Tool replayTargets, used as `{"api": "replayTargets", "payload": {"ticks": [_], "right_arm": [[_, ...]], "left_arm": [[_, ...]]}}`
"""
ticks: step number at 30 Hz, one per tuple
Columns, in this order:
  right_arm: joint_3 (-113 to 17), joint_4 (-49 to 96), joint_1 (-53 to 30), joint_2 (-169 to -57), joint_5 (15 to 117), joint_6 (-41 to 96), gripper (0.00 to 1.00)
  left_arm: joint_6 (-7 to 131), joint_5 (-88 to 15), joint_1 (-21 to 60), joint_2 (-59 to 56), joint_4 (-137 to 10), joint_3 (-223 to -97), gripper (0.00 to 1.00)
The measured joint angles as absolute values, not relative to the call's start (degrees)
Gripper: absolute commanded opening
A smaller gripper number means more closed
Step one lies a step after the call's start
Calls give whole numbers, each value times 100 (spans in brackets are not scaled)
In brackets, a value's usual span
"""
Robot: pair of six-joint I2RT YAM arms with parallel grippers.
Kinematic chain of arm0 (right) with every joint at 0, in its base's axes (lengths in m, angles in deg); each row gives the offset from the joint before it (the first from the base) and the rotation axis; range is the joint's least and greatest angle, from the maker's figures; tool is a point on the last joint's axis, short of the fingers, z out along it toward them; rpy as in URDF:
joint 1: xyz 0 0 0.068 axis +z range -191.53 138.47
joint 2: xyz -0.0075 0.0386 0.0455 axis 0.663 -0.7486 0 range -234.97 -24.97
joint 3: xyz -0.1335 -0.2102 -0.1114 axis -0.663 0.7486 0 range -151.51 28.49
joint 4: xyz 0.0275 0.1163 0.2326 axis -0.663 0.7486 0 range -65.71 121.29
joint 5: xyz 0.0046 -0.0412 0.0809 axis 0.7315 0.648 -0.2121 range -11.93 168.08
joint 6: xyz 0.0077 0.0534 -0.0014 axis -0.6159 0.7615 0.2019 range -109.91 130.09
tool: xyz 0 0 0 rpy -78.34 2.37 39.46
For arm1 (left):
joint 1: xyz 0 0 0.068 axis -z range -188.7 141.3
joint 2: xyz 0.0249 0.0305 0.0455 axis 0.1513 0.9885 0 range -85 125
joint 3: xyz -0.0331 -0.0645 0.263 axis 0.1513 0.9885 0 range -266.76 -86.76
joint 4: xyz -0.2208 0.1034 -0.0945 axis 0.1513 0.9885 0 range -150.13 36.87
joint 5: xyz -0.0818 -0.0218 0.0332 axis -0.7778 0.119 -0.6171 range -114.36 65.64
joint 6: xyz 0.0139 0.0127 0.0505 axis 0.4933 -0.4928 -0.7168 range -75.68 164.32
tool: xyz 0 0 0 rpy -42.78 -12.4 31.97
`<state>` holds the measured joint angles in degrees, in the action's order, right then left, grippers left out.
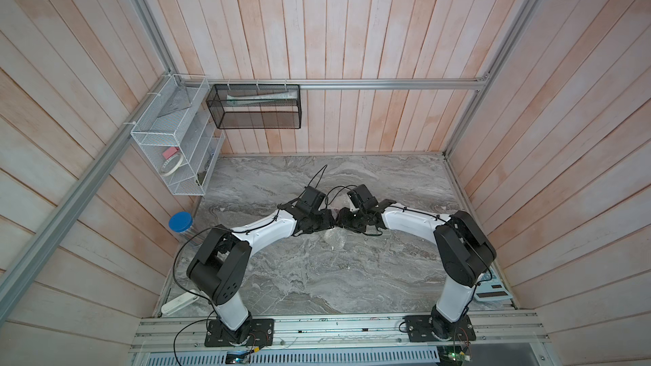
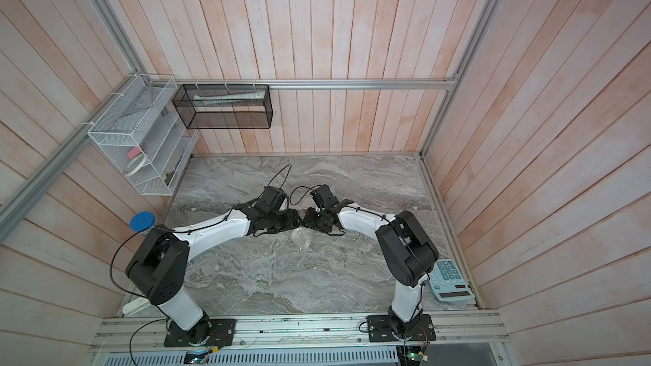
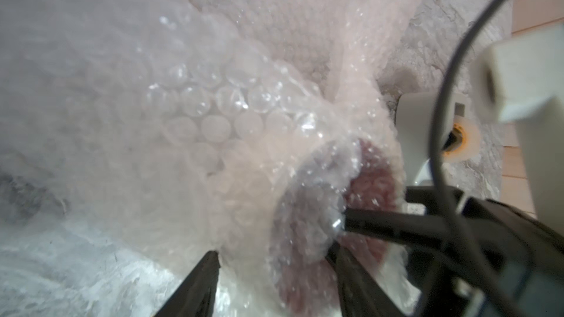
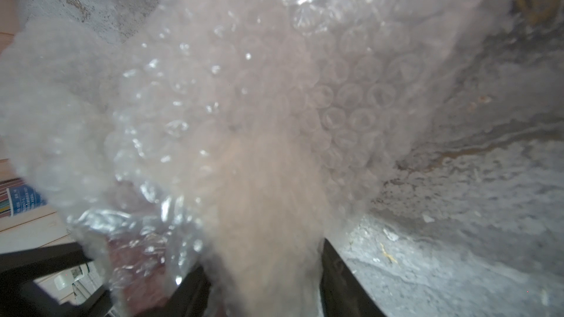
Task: Wrap mugs in bubble wrap
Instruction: Wrap the mug in bubble wrap.
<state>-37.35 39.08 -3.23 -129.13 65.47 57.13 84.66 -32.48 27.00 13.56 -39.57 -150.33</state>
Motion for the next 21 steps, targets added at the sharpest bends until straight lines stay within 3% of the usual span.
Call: {"api": "replayTargets", "payload": {"ticks": [4,13,21], "right_arm": [[-3735,3908,-329,-12913,6508,5735,52],[-3722,4231,-419,-12659,6460,5702,65],[-3707,4664,-871,-11682,6296,5521,68]], "left_arm": [[8282,-3071,2700,1669,-3865,-15298,51],[7526,-2929,2729,2145,-3542,-15835,45],[6956,-2745,2807,2228,-3505,-15958,44]]}}
